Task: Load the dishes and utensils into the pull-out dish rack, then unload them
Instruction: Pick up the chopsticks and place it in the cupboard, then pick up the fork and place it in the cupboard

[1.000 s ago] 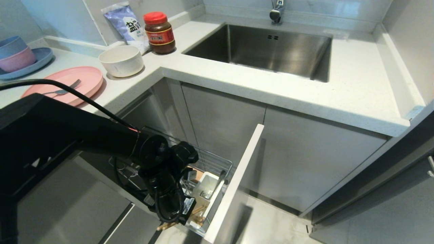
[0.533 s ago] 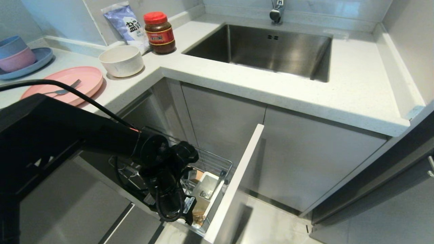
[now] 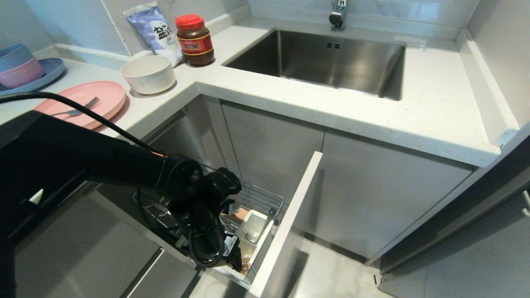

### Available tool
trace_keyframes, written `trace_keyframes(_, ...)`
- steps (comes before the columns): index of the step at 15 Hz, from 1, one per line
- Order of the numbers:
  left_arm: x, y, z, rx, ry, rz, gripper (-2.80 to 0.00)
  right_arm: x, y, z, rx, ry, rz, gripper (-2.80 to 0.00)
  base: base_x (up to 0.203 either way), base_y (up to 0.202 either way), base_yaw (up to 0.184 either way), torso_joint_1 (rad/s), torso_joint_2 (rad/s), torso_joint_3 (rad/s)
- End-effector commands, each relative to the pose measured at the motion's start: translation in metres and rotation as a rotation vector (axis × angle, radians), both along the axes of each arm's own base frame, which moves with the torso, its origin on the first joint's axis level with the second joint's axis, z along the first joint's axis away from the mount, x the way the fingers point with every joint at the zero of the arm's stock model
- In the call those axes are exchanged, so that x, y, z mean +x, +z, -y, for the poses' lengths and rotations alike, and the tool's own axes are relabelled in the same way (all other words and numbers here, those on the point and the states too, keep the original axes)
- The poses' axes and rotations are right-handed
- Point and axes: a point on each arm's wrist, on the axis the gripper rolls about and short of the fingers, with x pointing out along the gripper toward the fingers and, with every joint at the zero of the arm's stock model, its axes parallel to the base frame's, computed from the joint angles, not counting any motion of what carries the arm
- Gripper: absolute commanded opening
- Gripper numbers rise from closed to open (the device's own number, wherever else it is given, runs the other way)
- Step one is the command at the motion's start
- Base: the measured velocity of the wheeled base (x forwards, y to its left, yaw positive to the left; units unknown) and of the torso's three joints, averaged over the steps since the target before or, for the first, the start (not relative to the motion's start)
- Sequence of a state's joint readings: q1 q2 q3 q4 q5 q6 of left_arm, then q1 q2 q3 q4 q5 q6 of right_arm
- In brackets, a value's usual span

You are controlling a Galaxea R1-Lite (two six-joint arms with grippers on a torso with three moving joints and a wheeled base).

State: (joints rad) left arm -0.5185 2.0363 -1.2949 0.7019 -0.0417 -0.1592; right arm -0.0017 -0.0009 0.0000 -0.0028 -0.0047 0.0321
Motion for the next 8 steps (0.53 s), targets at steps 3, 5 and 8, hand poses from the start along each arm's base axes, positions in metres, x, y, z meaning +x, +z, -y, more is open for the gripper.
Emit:
trace_keyframes(3,-0.008,0.033,-0.012,-0.012,0.026,0.106,0.00,0.000,0.000,0.000,0.000,0.000,0.001,-2.80,0.000,0.000,0.000,0.000,0.00,0.000)
trace_keyframes(5,-0.019,0.057,-0.019,-0.040,0.035,0.180,-2.80,0.000,0.000,0.000,0.000,0.000,0.003,-2.80,0.000,0.000,0.000,0.000,0.00,0.000)
trace_keyframes(8,-0.043,0.091,-0.031,-0.070,0.037,0.293,-2.80,0.000,0.000,0.000,0.000,0.000,0.003,-2.80,0.000,0.000,0.000,0.000,0.00,0.000)
